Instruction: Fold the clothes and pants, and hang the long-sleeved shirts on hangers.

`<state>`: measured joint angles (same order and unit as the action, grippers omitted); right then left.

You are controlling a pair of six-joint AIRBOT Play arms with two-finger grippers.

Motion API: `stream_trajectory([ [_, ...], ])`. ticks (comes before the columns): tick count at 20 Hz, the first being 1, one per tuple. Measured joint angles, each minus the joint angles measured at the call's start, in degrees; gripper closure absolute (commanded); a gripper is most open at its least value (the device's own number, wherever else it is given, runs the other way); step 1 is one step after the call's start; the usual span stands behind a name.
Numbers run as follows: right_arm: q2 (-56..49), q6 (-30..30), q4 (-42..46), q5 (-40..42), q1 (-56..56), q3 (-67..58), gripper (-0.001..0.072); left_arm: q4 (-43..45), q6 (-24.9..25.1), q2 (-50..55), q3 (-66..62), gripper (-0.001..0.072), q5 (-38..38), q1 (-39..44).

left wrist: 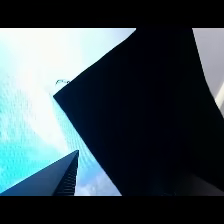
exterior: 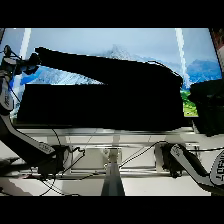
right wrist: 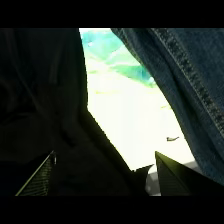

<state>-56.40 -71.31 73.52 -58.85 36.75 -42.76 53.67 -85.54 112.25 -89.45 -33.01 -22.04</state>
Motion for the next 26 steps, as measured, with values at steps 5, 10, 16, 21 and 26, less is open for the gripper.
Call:
stream_trajectory([
  [5,0.0,-0.1,-0.1,1.0,0.0,0.0,0.0024,0.5,3.6,2.3,-2.6,0.0700,0.9,0.5],
  [10,-1.8,-0.2,-0.2,1.5,0.0,0.0,0.0023,4.4,8.0,-0.3,-9.1,0.0701,-5.7,0.6],
  [16,-8.3,0.4,-2.4,2.4,0.0,-0.6,0.0023,19.1,9.5,-9.0,-14.1,0.0699,-22.6,0.6],
  [21,-12.5,0.6,-4.2,2.4,0.0,-2.9,0.0023,29.2,9.8,-12.1,-14.4,0.0701,-37.7,0.5],
  [26,-13.4,0.7,-4.6,1.9,0.0,-3.9,0.0023,36.5,4.7,-10.7,-10.8,0.0699,-43.8,-0.4],
])
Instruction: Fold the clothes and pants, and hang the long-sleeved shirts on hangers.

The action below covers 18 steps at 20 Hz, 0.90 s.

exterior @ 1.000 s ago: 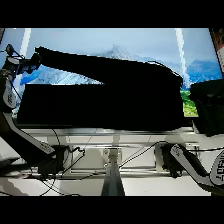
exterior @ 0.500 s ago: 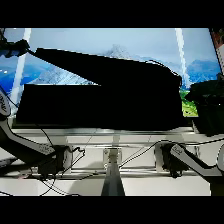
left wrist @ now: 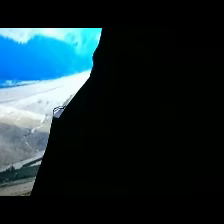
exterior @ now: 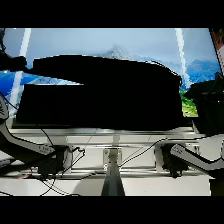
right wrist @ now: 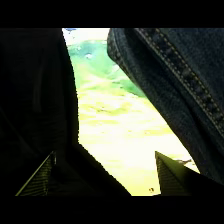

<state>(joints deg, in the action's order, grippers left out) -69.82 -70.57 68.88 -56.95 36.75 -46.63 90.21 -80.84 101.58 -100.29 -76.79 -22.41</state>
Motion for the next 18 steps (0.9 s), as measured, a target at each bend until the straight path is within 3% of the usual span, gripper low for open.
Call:
stream_trajectory([
  [1,-0.1,0.0,0.0,-0.3,0.0,-0.1,0.0023,0.7,-1.3,0.7,0.8,0.0690,-0.2,-0.3],
  [2,-0.1,0.0,0.0,-0.4,0.0,-0.2,0.0023,1.2,-2.8,1.6,1.5,0.0492,-0.4,-0.7],
  [3,-0.1,0.0,0.0,-0.4,0.0,-0.2,0.0023,1.6,-4.2,2.6,1.9,0.0132,-0.3,-1.1],
  [4,-0.1,0.0,-0.1,-0.5,0.0,-0.2,0.0022,1.9,-5.5,3.5,2.2,0.0042,-0.3,-1.3],
  [6,-0.2,0.0,0.0,-1.1,0.0,-0.4,0.0023,2.5,-8.0,5.0,2.7,0.0246,0.1,-1.8],
  [7,-0.2,0.0,0.1,-1.6,0.0,-0.9,0.0024,2.8,-9.1,5.3,2.8,0.0305,0.5,-1.9],
  [10,-0.2,0.5,1.7,-6.3,0.0,-4.9,0.0026,4.7,-10.7,4.4,3.0,0.0312,2.2,-2.1],
  [11,-0.2,0.5,2.5,-8.8,0.0,-6.9,0.0028,5.4,-11.0,3.5,3.0,0.0399,3.0,-2.1],
  [12,-0.1,0.6,3.3,-11.4,0.0,-8.8,0.0081,5.7,-11.4,2.3,3.0,0.0592,3.4,-2.2],
  [13,0.2,0.6,4.4,-13.9,0.0,-10.4,0.0210,5.7,-11.4,0.9,3.0,0.0696,3.8,-2.2],
  [14,0.6,0.5,5.6,-16.0,0.0,-11.6,0.0273,5.2,-11.5,-0.5,3.0,0.0698,4.2,-2.1],
  [18,4.1,-1.6,10.4,-24.1,0.1,-11.1,0.0272,-4.2,-5.2,-6.3,3.0,0.0699,4.7,0.2],
])
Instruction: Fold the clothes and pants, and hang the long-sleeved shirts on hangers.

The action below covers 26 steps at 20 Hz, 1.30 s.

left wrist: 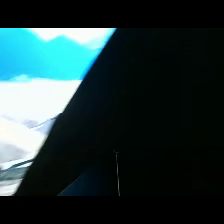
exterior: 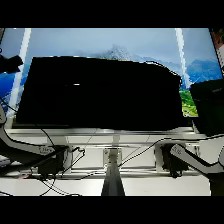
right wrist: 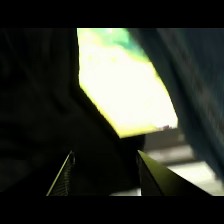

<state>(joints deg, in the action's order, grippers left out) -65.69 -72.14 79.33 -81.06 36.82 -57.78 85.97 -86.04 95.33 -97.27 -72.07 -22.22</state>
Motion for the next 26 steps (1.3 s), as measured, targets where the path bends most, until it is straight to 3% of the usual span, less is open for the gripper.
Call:
stream_trajectory([
  [5,10.5,-1.3,6.8,-6.6,0.0,11.3,0.0258,-5.6,7.7,-6.4,0.0,0.0699,-0.9,5.1],
  [8,17.0,-2.8,8.5,-9.9,0.0,19.1,0.0154,-6.4,10.9,-8.2,0.1,0.0698,-1.6,6.8],
  [10,20.0,-5.9,9.0,-10.4,0.0,22.8,0.0154,-6.8,11.8,-8.7,0.4,0.0699,-2.1,7.3],
  [15,21.0,-14.2,5.5,-4.2,0.0,27.6,0.0155,-7.0,12.9,-9.2,3.9,0.0699,-2.0,7.7],
  [24,10.9,-18.6,-1.3,11.0,0.0,29.9,0.0170,-6.9,11.1,-8.2,11.4,0.0698,4.1,5.5],
  [25,10.3,-18.7,-1.5,12.3,0.0,29.9,0.0316,-6.9,10.6,-7.9,11.6,0.0698,4.0,4.6],
  [26,9.7,-18.8,-1.6,13.9,0.0,30.1,0.0587,-6.9,10.0,-7.8,11.8,0.0698,3.2,3.3],
])
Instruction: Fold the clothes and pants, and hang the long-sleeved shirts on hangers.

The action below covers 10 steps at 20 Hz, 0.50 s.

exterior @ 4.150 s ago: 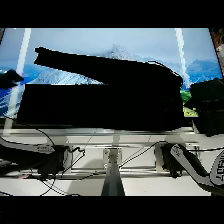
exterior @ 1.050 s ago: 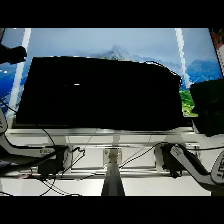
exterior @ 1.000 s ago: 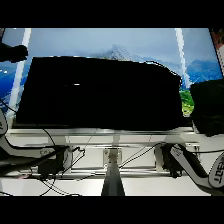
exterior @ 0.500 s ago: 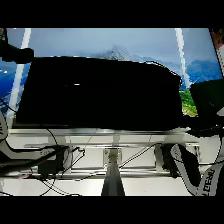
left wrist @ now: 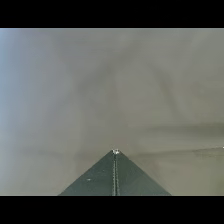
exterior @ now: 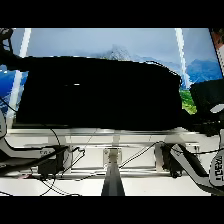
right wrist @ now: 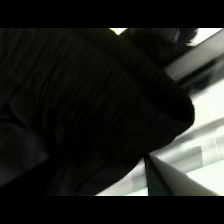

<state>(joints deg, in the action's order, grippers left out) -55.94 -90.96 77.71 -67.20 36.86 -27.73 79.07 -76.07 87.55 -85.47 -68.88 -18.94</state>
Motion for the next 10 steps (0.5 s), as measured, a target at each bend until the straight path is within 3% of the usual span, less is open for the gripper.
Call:
stream_trajectory([
  [1,-0.3,-0.1,-0.1,1.3,0.0,0.0,0.0683,0.1,-0.3,0.0,0.1,0.0698,-1.3,-1.4],
  [6,-0.6,2.9,-2.3,4.7,-0.1,0.1,0.0695,1.5,-1.8,-0.7,1.5,0.0699,-12.3,-12.7],
  [9,1.8,6.1,-5.4,6.2,-0.1,0.1,0.0694,1.5,-2.1,-4.3,6.8,0.0697,-14.9,-20.6],
  [10,2.8,6.6,-6.3,6.8,-0.1,0.1,0.0694,1.2,-1.9,-5.8,9.4,0.0653,-15.1,-23.0],
])
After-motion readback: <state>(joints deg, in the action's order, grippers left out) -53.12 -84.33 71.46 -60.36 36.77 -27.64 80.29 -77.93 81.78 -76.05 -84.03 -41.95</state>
